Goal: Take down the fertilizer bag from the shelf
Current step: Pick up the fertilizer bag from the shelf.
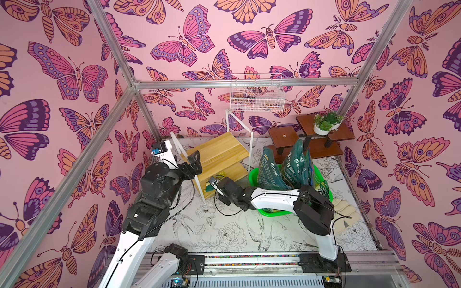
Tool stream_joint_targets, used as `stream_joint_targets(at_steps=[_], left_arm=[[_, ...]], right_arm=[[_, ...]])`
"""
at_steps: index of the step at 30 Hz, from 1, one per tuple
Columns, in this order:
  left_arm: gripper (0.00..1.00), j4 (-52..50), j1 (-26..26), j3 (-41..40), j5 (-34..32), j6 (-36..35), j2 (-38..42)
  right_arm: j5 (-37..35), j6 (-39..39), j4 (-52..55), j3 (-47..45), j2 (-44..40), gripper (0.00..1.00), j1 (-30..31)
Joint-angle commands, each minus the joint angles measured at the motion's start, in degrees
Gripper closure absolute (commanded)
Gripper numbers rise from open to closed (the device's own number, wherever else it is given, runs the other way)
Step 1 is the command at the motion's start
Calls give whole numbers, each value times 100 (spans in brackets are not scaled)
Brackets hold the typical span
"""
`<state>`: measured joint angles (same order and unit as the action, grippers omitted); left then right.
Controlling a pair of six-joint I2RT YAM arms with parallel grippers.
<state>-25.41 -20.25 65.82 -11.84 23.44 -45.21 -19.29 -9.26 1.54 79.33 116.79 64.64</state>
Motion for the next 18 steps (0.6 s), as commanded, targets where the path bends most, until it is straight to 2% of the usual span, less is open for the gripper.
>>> stream_joint_targets(at_steps=[1,4,7,8,18], left_arm=[[0,-51,39,-98,-65,-67,36],[0,-52,39,-96,-66,-67,30],[0,-52,39,-102,-65,-59,32],[0,-48,39,-105,-73,-59,31],[0,-55,39,-131,-75,-37,33]], right_arm=[[-136,-72,-94,205,129,77,35],[-97,-121,-19,206,166,82,32],[-54,-80,38,187,146,98,31],[-16,-64,39,157,112,100,36],[-11,-32,-22,-441,-487,100,245]])
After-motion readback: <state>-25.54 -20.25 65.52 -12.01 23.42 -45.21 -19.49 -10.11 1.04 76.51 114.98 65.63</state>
